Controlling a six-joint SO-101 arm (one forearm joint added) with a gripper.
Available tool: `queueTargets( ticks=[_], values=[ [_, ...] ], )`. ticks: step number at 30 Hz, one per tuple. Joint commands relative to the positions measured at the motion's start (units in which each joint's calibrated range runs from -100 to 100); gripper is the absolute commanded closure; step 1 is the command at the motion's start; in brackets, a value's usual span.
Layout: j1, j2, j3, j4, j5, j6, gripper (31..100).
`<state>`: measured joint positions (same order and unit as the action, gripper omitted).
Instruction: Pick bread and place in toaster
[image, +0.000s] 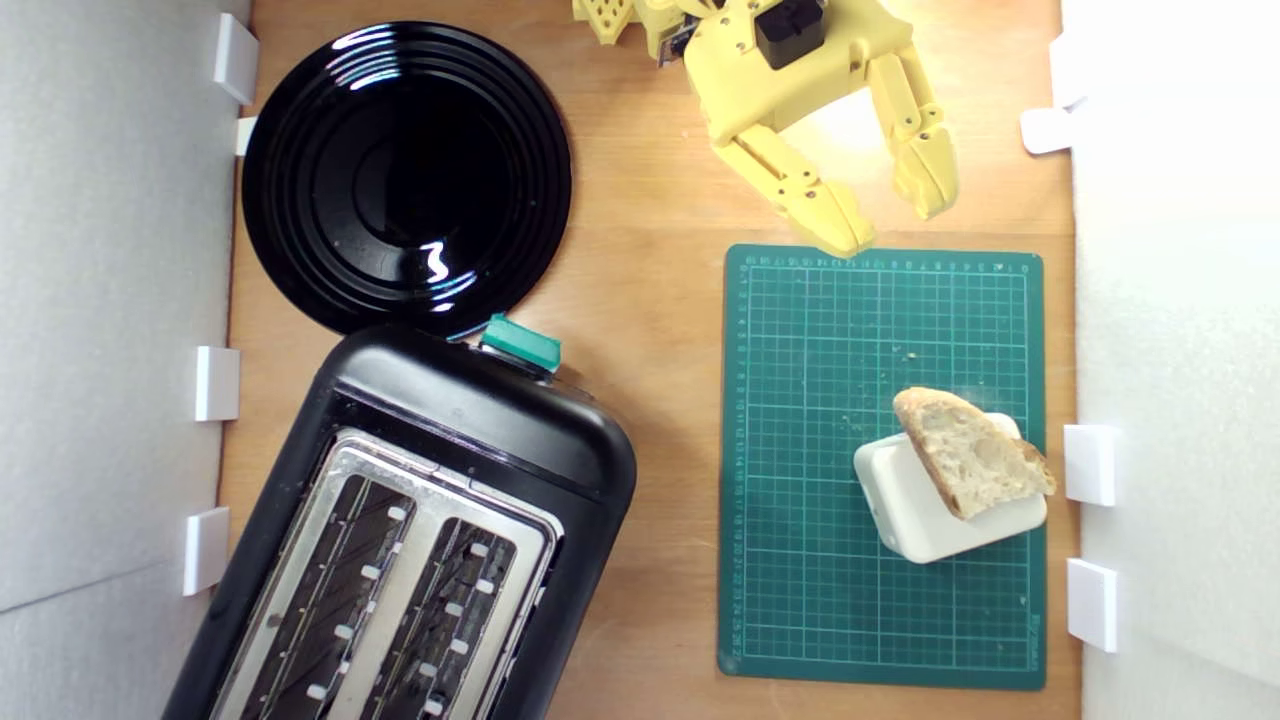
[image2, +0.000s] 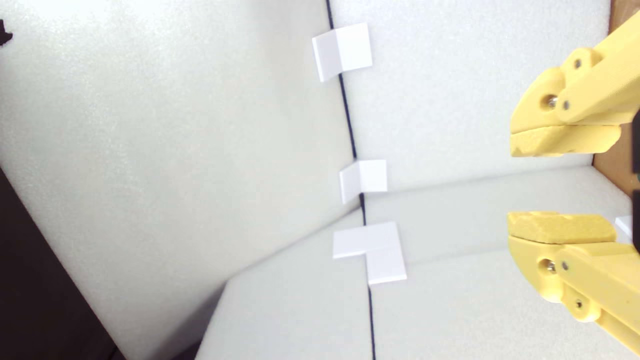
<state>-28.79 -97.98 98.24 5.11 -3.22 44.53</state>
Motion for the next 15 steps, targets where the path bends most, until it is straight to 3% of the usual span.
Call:
queueTargets(
  ticks=[1, 15],
  values=[
    [7.43, -0.68, 0.12, -1.48, 42.47, -39.22, 65.3],
    [7.59, -0.77, 0.21, -1.57, 52.28, -42.1, 65.3]
  ],
)
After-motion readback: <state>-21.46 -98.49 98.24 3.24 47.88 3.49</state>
